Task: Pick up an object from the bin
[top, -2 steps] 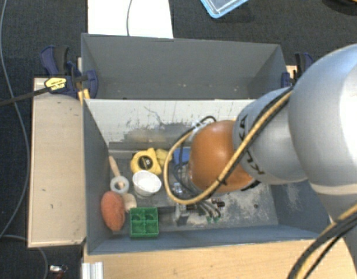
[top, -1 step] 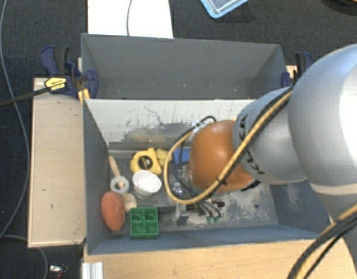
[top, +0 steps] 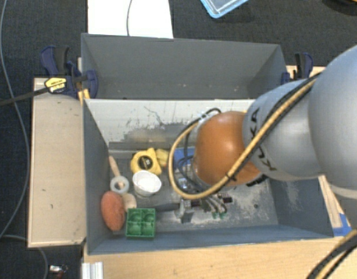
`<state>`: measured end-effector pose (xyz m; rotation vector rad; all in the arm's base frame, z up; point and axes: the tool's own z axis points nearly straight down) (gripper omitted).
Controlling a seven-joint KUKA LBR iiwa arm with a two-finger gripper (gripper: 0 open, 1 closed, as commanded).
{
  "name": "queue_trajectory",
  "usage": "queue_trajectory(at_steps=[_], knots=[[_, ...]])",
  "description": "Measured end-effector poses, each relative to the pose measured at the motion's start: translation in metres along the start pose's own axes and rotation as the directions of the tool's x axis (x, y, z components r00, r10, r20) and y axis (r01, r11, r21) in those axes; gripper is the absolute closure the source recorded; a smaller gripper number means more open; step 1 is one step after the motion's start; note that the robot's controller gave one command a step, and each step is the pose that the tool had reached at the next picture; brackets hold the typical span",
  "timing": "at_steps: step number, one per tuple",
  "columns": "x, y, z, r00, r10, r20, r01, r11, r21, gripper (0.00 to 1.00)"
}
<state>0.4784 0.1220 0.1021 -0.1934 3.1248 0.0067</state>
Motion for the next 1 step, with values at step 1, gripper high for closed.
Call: queue_trajectory(at_steps=[1], knots=[[-0.0035,0.0007,-0.0542,1.0,0.0,0.01,0.0,1.0,-0.001,1.0]])
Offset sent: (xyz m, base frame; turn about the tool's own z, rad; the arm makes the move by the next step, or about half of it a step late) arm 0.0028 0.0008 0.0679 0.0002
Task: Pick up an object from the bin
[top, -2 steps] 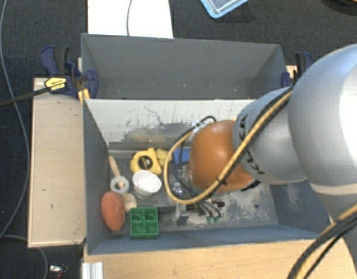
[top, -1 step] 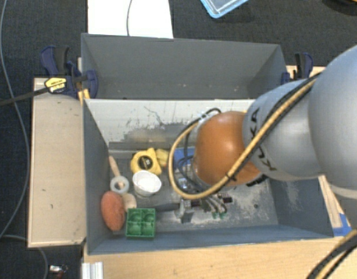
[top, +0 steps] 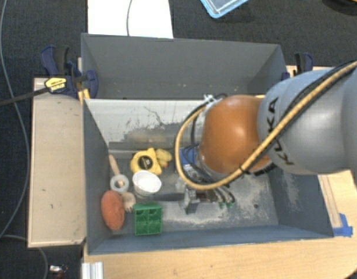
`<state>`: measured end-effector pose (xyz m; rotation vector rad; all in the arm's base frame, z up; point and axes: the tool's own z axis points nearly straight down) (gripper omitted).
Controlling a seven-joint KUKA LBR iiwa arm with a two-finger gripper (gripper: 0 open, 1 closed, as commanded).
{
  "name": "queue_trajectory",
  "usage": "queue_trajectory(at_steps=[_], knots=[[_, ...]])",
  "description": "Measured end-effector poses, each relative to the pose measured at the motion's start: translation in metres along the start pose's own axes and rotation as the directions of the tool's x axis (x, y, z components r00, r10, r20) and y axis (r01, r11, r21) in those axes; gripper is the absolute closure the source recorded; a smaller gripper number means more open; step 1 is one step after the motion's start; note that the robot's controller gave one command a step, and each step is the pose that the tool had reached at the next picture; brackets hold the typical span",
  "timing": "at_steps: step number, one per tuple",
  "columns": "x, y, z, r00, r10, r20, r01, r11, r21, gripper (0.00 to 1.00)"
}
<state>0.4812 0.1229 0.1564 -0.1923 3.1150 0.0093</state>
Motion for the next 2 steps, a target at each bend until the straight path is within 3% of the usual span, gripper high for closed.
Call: queue_trajectory(at_steps=[2], knots=[[-0.002,0.0,-0.044,1.0,0.004,0.003,-0.004,1.0,0.0,1.0]])
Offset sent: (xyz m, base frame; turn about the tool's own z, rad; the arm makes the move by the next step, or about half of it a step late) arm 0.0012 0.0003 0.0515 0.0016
